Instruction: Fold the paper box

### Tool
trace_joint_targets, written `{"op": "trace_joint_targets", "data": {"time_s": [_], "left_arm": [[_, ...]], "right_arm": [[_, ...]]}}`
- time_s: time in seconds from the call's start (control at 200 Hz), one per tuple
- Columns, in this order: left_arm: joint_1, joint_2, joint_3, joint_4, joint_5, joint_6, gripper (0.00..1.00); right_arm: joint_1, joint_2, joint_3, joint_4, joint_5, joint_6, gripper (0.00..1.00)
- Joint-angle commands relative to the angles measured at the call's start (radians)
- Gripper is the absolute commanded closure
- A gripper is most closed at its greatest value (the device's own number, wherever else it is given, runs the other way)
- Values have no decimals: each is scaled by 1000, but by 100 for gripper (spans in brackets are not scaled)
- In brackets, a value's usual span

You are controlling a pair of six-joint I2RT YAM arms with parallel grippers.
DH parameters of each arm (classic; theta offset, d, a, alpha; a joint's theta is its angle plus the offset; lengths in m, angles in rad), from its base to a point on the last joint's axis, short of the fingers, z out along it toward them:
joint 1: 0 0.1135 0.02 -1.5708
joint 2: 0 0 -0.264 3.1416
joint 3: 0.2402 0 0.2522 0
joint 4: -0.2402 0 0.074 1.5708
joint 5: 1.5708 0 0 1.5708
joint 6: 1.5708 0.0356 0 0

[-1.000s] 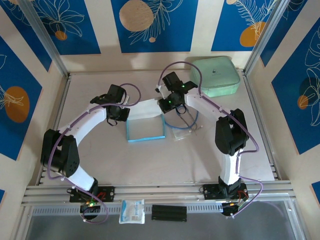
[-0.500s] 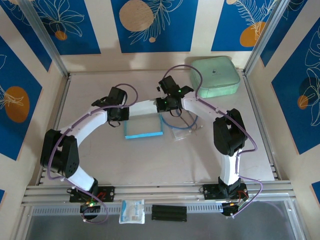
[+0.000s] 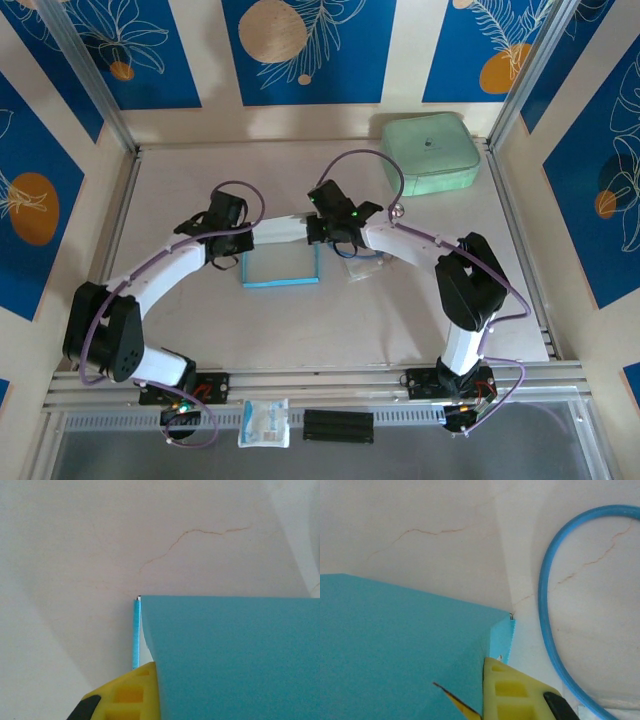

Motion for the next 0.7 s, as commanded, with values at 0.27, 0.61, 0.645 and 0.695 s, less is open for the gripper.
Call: {"op": "trace_joint_targets", "data": {"time_s": [0.27,0.61,0.645,0.695], "left_arm": [[-37,-123,-154,146,66,-187,100],[-74,-170,-225,146,36,-200,100],[-75,-178,-236,140,30,-197,100],[-76,-190,-253,134,32,-193,100]], "right_arm": [[92,-53,-181,35,263,268,100],[144,-77,-289,96,316,357,100],[158,-78,-309,119,335,361,100],[176,-79,-326,133,366,368,100]]}}
